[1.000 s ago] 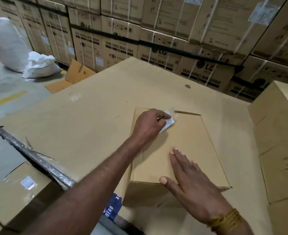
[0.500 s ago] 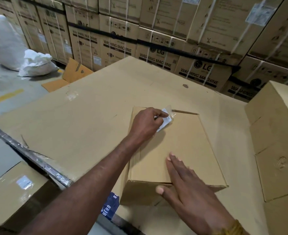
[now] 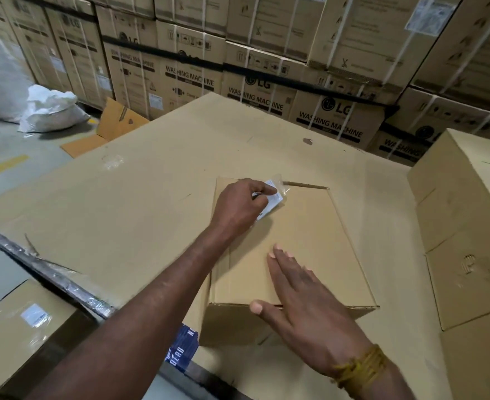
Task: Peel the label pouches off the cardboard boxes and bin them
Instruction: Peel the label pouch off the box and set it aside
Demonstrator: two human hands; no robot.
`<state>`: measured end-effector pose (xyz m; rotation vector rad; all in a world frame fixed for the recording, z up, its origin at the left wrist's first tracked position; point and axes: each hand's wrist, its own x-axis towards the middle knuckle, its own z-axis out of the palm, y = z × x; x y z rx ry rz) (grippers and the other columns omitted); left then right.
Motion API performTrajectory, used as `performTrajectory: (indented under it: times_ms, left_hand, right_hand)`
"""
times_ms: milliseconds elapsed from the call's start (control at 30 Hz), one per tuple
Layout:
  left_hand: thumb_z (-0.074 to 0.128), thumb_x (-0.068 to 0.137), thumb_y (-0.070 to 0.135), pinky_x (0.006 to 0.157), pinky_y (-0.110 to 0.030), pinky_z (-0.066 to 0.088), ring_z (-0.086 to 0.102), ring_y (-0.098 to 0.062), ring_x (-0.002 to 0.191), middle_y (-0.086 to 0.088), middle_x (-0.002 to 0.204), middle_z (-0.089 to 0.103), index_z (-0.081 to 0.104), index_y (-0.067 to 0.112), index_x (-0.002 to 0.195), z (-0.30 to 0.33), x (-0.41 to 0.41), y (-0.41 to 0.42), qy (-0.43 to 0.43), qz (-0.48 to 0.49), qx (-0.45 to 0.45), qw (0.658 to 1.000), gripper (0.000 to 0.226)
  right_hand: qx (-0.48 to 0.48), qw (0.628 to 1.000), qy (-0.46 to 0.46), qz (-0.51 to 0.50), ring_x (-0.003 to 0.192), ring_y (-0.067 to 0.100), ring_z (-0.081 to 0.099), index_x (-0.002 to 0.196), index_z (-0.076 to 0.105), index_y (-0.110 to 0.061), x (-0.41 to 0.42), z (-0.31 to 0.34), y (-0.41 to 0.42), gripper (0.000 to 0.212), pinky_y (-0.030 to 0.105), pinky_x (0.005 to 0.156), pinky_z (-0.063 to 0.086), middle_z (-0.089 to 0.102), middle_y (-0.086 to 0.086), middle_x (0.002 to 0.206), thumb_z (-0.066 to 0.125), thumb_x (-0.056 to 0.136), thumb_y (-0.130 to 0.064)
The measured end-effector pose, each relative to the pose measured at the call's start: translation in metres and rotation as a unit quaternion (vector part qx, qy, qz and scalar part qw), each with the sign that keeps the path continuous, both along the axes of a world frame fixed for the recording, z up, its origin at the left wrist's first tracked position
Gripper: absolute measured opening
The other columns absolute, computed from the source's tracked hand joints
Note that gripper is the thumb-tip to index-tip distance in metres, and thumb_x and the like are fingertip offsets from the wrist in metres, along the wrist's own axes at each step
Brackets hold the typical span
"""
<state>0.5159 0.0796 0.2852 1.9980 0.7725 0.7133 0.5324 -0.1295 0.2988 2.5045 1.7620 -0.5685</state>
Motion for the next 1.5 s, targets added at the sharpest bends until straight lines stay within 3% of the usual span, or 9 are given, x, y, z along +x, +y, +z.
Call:
performTrajectory:
  times_ms: [300,500,700,800,900,967,1133,1333,1500]
  left_hand:
    - [0.051,0.088,0.007,0.080,-0.018,0.043,0.062,-0.008,0.111,0.008,0.123,0.070,0.077,0.023,0.111,0.004,-0.001,-0.003,0.002,-0.002,-0.002,1.000,0.037]
    - [0.051,0.088,0.006,0.082,-0.018,0.043,0.062,-0.008,0.111,0.008,0.122,0.070,0.076,0.021,0.112,0.004,-0.003,-0.003,-0.010,0.003,-0.021,1.000,0.037]
    - [0.051,0.088,0.006,0.080,-0.021,0.045,0.064,-0.010,0.108,0.006,0.121,0.070,0.076,0.021,0.112,0.003,-0.002,-0.003,-0.007,0.000,-0.015,1.000,0.038]
    - [0.051,0.088,0.006,0.081,-0.022,0.046,0.064,-0.010,0.107,0.006,0.120,0.070,0.076,0.021,0.112,0.003,-0.003,0.000,-0.013,0.006,-0.023,1.000,0.038]
    - [0.052,0.088,0.006,0.086,-0.023,0.046,0.063,-0.010,0.109,0.005,0.120,0.070,0.076,0.021,0.111,0.003,-0.001,-0.003,-0.008,0.003,-0.016,1.000,0.037]
    - [0.051,0.088,0.006,0.085,-0.023,0.046,0.063,-0.010,0.110,0.005,0.122,0.070,0.076,0.021,0.111,0.003,0.000,-0.002,-0.007,0.002,-0.021,1.000,0.037]
    - [0.051,0.088,0.006,0.085,-0.024,0.047,0.063,-0.008,0.111,0.008,0.123,0.069,0.075,0.022,0.111,0.003,0.001,-0.003,-0.004,0.004,-0.025,1.000,0.038]
    - [0.051,0.088,0.005,0.080,-0.021,0.045,0.064,-0.010,0.108,0.007,0.122,0.070,0.076,0.022,0.110,0.002,0.002,-0.002,-0.006,0.009,-0.018,1.000,0.037]
    - [0.051,0.088,0.007,0.066,-0.012,0.039,0.064,-0.010,0.101,0.008,0.122,0.070,0.076,0.022,0.111,0.003,0.003,-0.004,0.005,0.008,-0.009,1.000,0.037]
  right_hand:
    - [0.030,0.988,-0.017,-0.148,0.151,0.014,-0.015,0.158,-0.010,-0.020,0.072,-0.010,0.052,0.087,0.038,0.124,-0.006,-0.021,-0.001,0.164,0.013,0.093,-0.073]
    - [0.037,0.996,0.007,0.075,0.148,0.003,-0.021,0.157,-0.011,-0.031,0.027,-0.008,0.026,0.096,0.034,0.123,-0.008,-0.024,-0.016,0.158,-0.006,0.077,-0.084]
    - [0.068,0.968,-0.068,-0.230,0.153,0.023,-0.012,0.160,0.006,-0.020,0.108,0.004,0.038,0.084,0.043,0.124,-0.002,-0.011,0.006,0.166,0.014,0.093,-0.071]
    - [0.136,0.987,-0.001,-0.083,0.150,0.014,-0.020,0.159,0.005,-0.033,0.062,0.003,0.036,0.077,0.037,0.123,-0.008,-0.018,-0.005,0.164,0.016,0.092,-0.070]
    - [0.074,0.991,0.007,0.111,0.147,0.005,-0.025,0.155,-0.005,-0.046,0.028,-0.010,0.030,0.074,0.032,0.120,-0.015,-0.024,-0.016,0.159,0.013,0.089,-0.075]
    - [0.059,0.995,-0.019,0.072,0.149,0.007,-0.020,0.155,-0.005,-0.046,0.053,-0.014,0.032,0.076,0.031,0.119,-0.013,-0.023,-0.017,0.160,0.006,0.087,-0.079]
    - [0.052,0.979,-0.007,-0.199,0.152,0.017,-0.014,0.159,-0.003,-0.022,0.105,-0.005,0.032,0.095,0.038,0.124,-0.005,-0.016,0.004,0.165,0.009,0.083,-0.076]
    - [0.043,0.991,0.074,0.101,0.142,-0.009,-0.027,0.155,-0.015,-0.035,0.024,-0.006,-0.001,0.097,0.021,0.119,-0.014,-0.028,-0.025,0.156,-0.007,0.074,-0.088]
    - [0.010,0.997,0.005,-0.081,0.150,0.005,-0.016,0.157,-0.013,-0.029,0.078,-0.001,-0.012,0.094,0.025,0.118,-0.009,-0.023,-0.013,0.161,-0.002,0.080,-0.083]
